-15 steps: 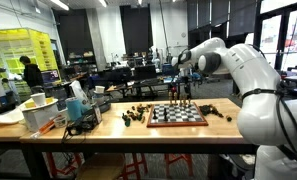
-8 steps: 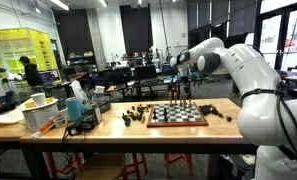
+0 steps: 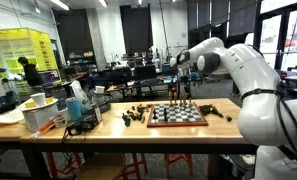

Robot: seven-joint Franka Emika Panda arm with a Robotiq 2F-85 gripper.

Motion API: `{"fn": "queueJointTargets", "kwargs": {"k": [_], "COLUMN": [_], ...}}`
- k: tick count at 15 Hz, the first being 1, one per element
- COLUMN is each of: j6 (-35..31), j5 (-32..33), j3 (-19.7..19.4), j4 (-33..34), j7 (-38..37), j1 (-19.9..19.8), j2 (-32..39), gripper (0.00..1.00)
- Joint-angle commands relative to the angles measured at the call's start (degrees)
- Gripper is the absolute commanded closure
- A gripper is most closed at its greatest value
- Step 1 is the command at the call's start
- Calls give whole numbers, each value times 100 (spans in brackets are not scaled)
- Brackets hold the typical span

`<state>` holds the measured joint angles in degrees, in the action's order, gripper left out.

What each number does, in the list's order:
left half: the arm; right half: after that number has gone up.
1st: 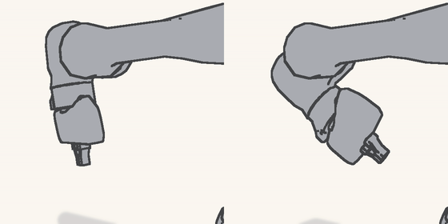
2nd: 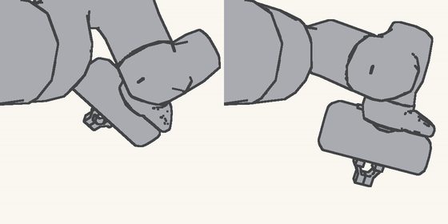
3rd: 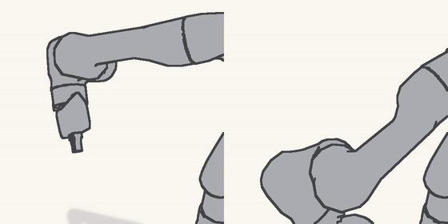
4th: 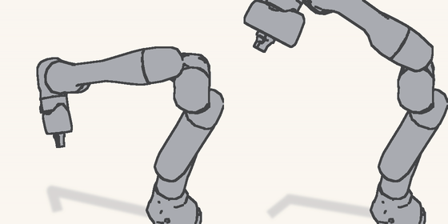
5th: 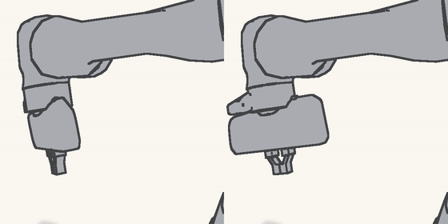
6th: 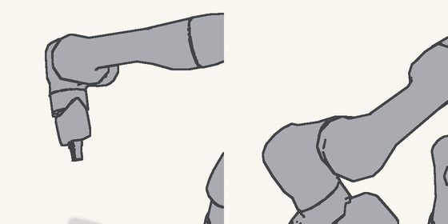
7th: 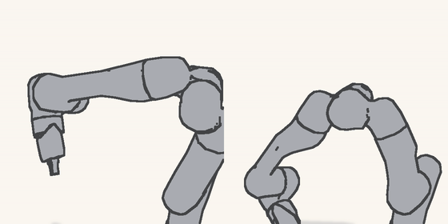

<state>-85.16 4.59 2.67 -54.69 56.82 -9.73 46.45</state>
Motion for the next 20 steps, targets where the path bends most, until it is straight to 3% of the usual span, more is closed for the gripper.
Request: {"fn": "queueJointTargets", "kwargs": {"k": [1,20], "j6": [53,-170], "j5": [128,321], "j3": [-48,-14], "j4": [3,-134], "j7": [23,-33], "j1": [52,140], "j2": [-75,-135], "gripper": [97,97]}}
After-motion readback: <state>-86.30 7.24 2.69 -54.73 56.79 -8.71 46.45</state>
